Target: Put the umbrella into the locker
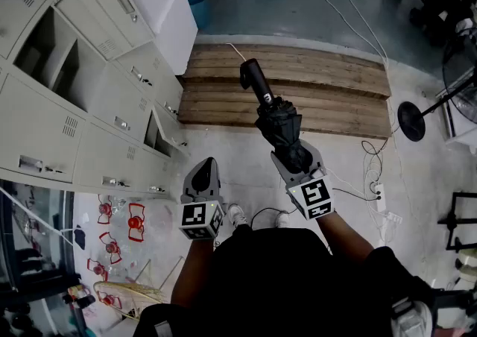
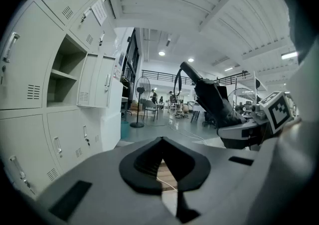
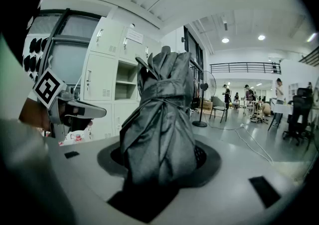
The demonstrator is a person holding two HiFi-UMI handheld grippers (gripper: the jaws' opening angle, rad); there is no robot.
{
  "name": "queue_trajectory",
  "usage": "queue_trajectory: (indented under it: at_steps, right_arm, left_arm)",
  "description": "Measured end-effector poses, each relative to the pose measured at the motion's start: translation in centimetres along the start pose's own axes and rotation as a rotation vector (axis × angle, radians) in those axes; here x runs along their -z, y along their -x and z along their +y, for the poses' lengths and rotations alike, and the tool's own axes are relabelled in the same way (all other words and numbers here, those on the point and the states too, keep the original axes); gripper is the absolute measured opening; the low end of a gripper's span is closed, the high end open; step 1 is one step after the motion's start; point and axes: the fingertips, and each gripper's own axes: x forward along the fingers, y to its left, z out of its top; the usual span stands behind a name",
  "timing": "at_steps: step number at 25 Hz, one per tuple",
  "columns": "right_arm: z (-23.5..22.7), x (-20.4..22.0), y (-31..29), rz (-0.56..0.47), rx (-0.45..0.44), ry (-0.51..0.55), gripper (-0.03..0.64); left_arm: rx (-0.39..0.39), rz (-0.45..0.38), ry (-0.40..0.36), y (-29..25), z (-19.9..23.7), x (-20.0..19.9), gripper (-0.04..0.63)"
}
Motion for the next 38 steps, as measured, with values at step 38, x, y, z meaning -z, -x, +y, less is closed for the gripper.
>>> queue_trajectory:
  at_steps: [38]
  right_arm:
    - [9.8,-8.1,-17.2,-0.057,-0.159,0.08,0.231]
  left_arm:
    - [-0.1,-0.115,-0.112,-1.2,17.4,-5.8,-0.005]
